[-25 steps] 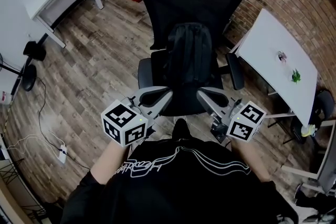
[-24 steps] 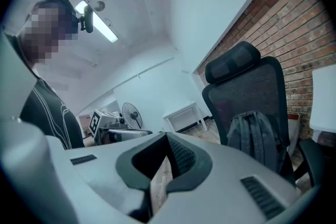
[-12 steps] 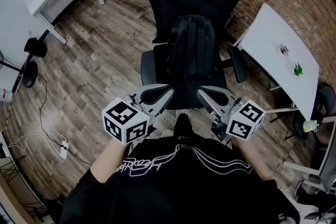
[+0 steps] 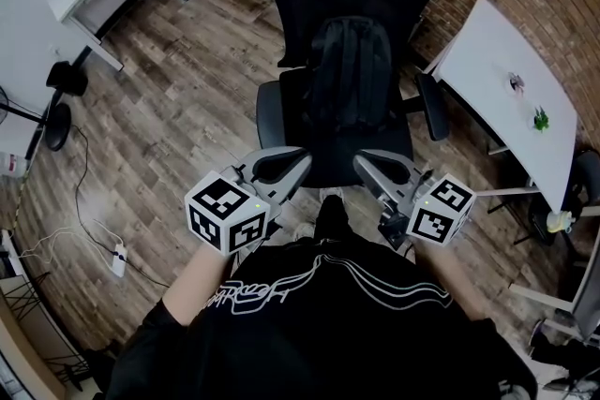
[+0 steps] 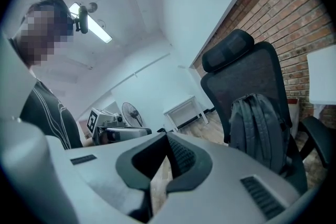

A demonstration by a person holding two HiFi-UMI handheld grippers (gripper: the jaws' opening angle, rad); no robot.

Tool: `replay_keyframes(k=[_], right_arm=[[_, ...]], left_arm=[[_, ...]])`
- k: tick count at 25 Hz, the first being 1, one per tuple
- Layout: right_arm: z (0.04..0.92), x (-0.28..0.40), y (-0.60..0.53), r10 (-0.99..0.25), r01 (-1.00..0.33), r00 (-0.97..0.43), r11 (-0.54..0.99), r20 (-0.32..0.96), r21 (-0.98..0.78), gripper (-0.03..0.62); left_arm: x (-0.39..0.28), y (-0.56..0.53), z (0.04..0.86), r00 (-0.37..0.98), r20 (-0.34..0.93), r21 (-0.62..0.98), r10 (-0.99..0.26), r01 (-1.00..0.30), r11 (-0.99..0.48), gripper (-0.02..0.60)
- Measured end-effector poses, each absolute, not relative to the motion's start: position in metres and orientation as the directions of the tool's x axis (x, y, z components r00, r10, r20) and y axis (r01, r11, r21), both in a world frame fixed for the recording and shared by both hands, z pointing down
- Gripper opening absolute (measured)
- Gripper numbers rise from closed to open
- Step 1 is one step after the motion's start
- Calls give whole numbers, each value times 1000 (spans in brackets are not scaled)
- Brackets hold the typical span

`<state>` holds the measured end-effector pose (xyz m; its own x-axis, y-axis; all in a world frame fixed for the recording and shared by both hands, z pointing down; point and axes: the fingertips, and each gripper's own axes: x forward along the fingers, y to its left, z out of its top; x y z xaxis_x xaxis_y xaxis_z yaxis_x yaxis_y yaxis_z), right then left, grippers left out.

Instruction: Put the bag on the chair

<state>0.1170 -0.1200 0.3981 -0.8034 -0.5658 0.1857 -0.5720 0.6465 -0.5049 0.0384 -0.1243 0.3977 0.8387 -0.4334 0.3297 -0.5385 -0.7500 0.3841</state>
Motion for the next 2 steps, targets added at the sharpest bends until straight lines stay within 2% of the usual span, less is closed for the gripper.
replay_keyframes(k=[2], right_arm=[[401,116,-122,-570,-576,-800,641,187,-507,-6]], left_arm=[[38,-125,400,838,332,383,-433,-539,-750,44]])
